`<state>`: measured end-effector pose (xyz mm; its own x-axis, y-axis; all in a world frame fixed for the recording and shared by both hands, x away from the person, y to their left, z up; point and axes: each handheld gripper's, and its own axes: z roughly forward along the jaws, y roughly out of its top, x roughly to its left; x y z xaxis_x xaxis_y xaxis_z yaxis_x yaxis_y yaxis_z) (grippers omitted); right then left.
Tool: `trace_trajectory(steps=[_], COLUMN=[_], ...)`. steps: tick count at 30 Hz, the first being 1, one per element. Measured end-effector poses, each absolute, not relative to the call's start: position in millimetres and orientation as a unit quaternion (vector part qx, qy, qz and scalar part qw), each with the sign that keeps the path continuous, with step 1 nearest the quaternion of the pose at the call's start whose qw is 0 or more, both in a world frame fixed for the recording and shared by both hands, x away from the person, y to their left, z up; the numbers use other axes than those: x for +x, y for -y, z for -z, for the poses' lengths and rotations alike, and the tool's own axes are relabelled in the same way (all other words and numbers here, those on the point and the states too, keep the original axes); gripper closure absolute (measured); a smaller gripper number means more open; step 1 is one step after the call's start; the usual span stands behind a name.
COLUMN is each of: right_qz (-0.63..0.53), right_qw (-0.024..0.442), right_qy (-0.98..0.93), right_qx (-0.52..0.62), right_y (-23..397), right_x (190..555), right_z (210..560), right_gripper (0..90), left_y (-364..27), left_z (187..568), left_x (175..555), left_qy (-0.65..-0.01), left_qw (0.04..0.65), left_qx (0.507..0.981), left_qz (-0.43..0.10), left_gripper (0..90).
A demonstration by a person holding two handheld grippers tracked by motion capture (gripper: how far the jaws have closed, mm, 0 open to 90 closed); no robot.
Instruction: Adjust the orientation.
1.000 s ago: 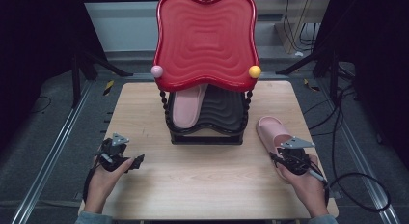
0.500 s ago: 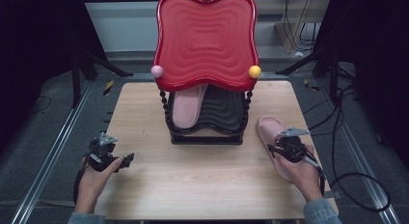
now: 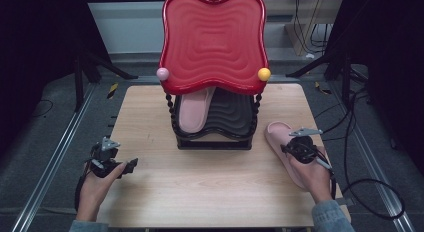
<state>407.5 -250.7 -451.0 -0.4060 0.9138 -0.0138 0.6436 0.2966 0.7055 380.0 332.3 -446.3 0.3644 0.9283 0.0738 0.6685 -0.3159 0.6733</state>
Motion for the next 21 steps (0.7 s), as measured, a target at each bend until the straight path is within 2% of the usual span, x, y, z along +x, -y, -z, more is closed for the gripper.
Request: trace_trajectory(steps=[7,8,10,13,21], right_qz=[-0.337,-0.342,-0.35,-0.354,-0.37], right_qw=[0.215,0.206,0.2,0.193,0.158], right_qy=[-0.794,-0.8,-0.805,-0.812,-0.847], right_qx=[0.458,0.448,0.436,0.421,0.346], right_y=[257.0,255.4,251.3,243.5,186.8], right_x=[363.5,347.1,336.3,328.8,317.3], right_z=[440.0,437.4,436.2,435.9,431.0], right_gripper=[84.0,83.9,84.0,84.0,83.7], left_y=[-335.3,-335.8,-336.0,-336.7,-341.7], left_z=[445.3,445.0,445.8,446.8,445.8], left_x=[379.6,379.6,379.9,380.2,379.7], left_qy=[-0.515,-0.517,-0.517,-0.517,-0.522], left_qw=[0.279,0.278,0.277,0.276,0.278], left_qx=[0.776,0.775,0.775,0.776,0.772], left_qz=[-0.235,-0.236,-0.235,-0.234,-0.235], left_gripper=[10.1,10.1,10.1,10.1,10.0])
